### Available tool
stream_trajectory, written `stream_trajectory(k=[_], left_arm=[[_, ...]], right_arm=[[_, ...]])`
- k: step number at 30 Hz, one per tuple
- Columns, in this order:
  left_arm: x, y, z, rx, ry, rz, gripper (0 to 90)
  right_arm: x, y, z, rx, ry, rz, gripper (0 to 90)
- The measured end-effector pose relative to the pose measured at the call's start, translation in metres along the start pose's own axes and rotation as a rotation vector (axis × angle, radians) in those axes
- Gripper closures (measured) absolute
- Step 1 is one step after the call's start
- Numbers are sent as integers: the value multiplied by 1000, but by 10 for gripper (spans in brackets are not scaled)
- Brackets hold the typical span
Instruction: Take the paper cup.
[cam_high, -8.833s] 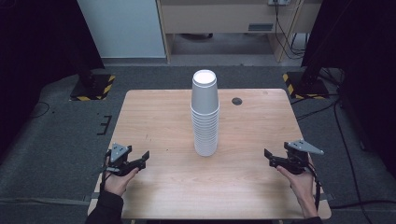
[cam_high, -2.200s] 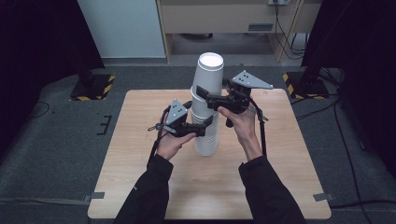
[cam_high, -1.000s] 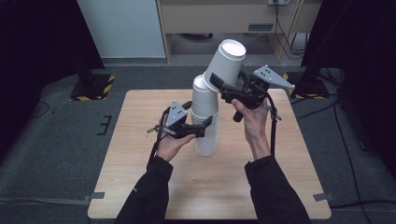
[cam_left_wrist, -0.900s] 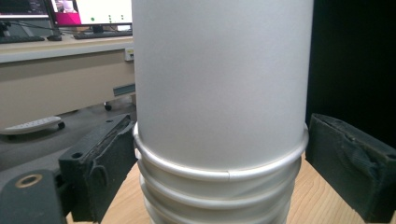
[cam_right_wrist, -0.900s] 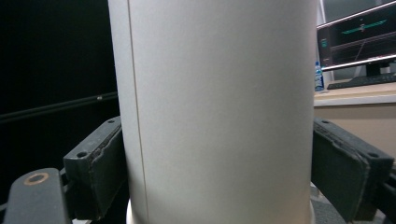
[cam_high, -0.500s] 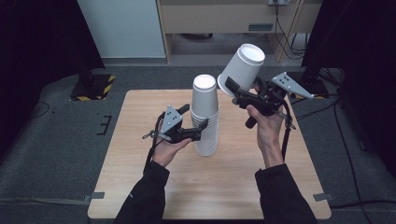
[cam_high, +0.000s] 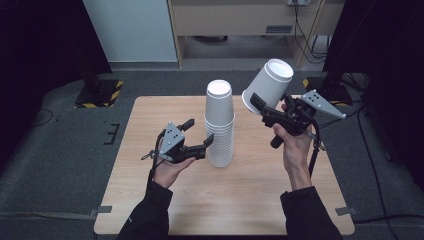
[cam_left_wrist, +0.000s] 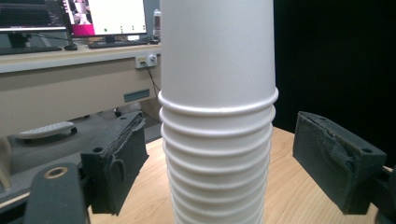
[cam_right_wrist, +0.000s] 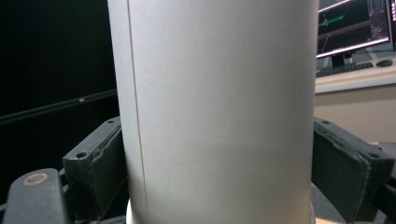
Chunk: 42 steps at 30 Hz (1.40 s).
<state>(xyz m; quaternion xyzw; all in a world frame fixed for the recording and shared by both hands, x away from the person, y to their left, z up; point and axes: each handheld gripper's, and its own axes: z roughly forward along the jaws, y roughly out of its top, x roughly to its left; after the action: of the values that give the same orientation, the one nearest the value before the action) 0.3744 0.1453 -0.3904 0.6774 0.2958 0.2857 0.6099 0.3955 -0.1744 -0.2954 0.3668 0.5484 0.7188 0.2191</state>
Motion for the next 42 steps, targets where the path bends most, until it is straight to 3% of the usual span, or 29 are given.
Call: stream_trajectory(k=[17,37,41,42], left_arm=[[-5,-23,-17,9,18,-9,186],[-18,-37,-12,25,10,7,205],[-23,-39,-10,15,12,17,227],[-26,-40,-9,-7,14,10,235]], right_arm=[[-14,-25,-33,19,-27,57,130],[-40,-72,-68,48,-78,163,129],[-43,-79,-74,56,-85,183,129],[-44,-83,-77,54,-86,196,129]])
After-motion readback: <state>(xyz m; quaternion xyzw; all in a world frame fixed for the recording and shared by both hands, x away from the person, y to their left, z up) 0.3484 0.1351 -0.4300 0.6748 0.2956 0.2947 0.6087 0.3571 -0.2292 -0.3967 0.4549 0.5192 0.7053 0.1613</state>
